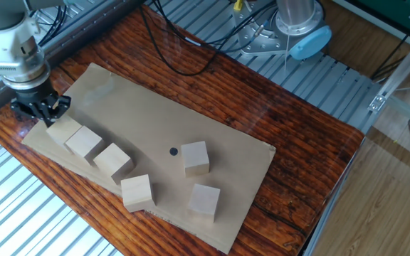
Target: Stack the blocks into a pyramid shape
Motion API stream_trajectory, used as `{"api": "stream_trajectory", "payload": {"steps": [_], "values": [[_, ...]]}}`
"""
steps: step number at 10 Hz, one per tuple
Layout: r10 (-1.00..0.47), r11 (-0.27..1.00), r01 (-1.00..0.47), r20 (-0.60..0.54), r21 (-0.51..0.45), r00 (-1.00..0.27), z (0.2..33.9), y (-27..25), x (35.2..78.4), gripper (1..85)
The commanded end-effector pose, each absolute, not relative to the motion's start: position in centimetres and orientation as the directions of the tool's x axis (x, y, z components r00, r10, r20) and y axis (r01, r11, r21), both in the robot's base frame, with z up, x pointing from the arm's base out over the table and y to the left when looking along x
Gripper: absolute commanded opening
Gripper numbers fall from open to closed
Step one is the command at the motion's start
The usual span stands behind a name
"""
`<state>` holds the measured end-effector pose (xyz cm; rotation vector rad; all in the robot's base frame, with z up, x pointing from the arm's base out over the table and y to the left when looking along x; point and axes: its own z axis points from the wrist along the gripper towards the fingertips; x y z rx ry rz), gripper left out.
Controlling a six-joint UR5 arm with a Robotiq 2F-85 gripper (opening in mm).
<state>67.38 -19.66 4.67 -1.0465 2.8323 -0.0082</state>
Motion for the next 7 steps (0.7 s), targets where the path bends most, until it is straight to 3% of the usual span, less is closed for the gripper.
{"api": "stream_trajectory", "payload": {"steps": [1,7], "values": [[-0.613,0.787,-0.617,-0.133,-0.013,-0.779,4.8,-18.5,67.4,1.0],[-0.568,0.818,-0.575,-0.14,0.011,-0.811,4.8,-16.9,67.7,1.0]]}}
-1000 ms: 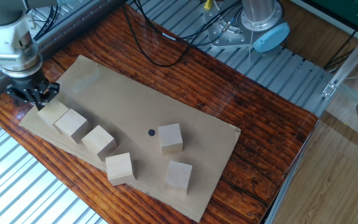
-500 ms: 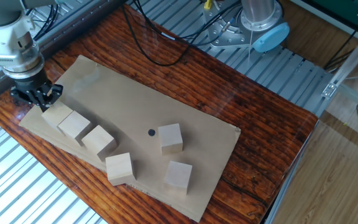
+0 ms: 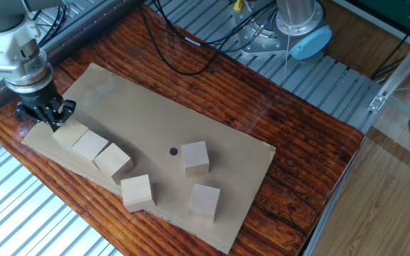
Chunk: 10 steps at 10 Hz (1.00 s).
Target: Stack the blocks into a pyramid shape
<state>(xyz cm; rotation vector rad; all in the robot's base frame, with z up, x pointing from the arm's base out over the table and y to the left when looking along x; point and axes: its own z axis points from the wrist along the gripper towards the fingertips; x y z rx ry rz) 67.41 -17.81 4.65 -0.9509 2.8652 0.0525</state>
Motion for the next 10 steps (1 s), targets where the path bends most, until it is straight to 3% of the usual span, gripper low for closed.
{"api": "stream_trajectory", "payload": {"steps": [1,6,8,10], "values": [[-0.564,0.821,-0.571,-0.138,0.012,-0.814,4.8,-16.8,67.6,1.0],[-0.526,0.848,-0.53,-0.11,0.012,-0.843,5.4,-16.7,66.9,1.0],[-0.561,0.827,-0.56,-0.056,-0.033,-0.826,6.6,-18.6,65.3,1.0],[-0.525,0.85,-0.526,-0.048,0.015,-0.85,7.7,-17.7,63.4,1.0]]}}
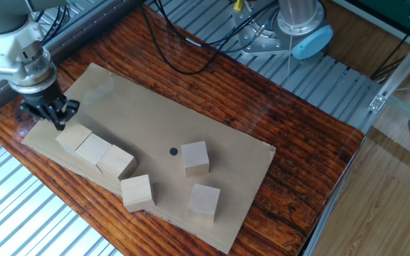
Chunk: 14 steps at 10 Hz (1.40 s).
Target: Stack the blocks into a pyramid shape
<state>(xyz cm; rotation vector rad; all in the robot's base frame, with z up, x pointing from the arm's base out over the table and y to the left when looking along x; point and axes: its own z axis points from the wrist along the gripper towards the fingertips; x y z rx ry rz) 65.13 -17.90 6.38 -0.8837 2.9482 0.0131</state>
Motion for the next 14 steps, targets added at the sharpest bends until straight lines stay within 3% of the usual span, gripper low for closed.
{"api": "stream_trajectory", "payload": {"steps": [1,4,9,11,14], "values": [[-0.493,0.866,-0.496,-0.057,0.057,-0.868,8.2,-16.5,62.7,1.0],[-0.465,0.883,-0.468,-0.065,0.043,-0.883,9.5,-13.3,63.2,1.0],[-0.513,0.858,-0.511,-0.147,-0.052,-0.846,7.8,-9.8,65.5,1.0],[-0.616,0.786,-0.604,-0.087,-0.136,-0.783,7.7,-12.3,65.5,1.0],[-0.724,0.678,-0.715,0.017,-0.17,-0.69,7.8,-14.2,64.4,1.0]]}}
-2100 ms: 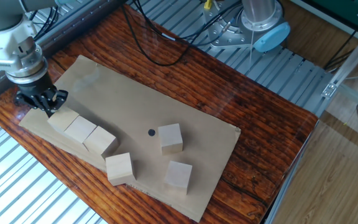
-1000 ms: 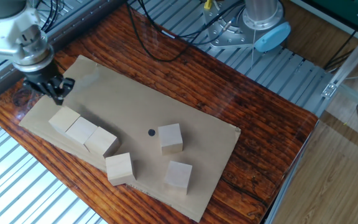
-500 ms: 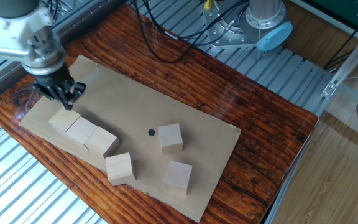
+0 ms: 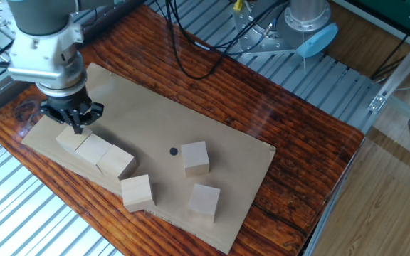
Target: Stack the blocks into a pyramid shape
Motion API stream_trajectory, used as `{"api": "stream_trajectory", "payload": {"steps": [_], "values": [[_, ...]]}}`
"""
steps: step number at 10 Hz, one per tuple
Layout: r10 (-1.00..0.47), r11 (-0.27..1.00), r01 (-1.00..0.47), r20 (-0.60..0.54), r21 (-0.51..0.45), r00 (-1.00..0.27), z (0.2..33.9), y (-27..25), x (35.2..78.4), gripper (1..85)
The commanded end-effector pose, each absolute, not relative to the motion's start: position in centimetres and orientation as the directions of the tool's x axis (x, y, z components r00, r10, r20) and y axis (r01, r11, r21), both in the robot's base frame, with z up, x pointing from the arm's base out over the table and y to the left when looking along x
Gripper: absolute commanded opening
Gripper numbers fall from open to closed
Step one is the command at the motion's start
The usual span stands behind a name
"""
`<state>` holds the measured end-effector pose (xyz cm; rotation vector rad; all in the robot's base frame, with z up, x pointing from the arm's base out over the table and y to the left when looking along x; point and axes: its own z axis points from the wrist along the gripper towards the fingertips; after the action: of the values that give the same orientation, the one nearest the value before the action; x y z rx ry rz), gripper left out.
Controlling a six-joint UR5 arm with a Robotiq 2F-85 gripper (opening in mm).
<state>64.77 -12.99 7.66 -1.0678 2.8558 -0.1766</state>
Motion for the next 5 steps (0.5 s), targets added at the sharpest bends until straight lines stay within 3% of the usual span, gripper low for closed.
{"api": "stream_trajectory", "payload": {"steps": [1,3,5], "values": [[-0.741,0.657,-0.727,0.004,-0.201,-0.671,7.9,-14.5,65.3,1.0],[-0.732,0.68,-0.717,-0.101,-0.153,-0.674,7.8,-11.7,66.2,1.0],[-0.652,0.758,-0.65,-0.056,-0.058,-0.756,8.8,-8.9,64.4,5.7]]}}
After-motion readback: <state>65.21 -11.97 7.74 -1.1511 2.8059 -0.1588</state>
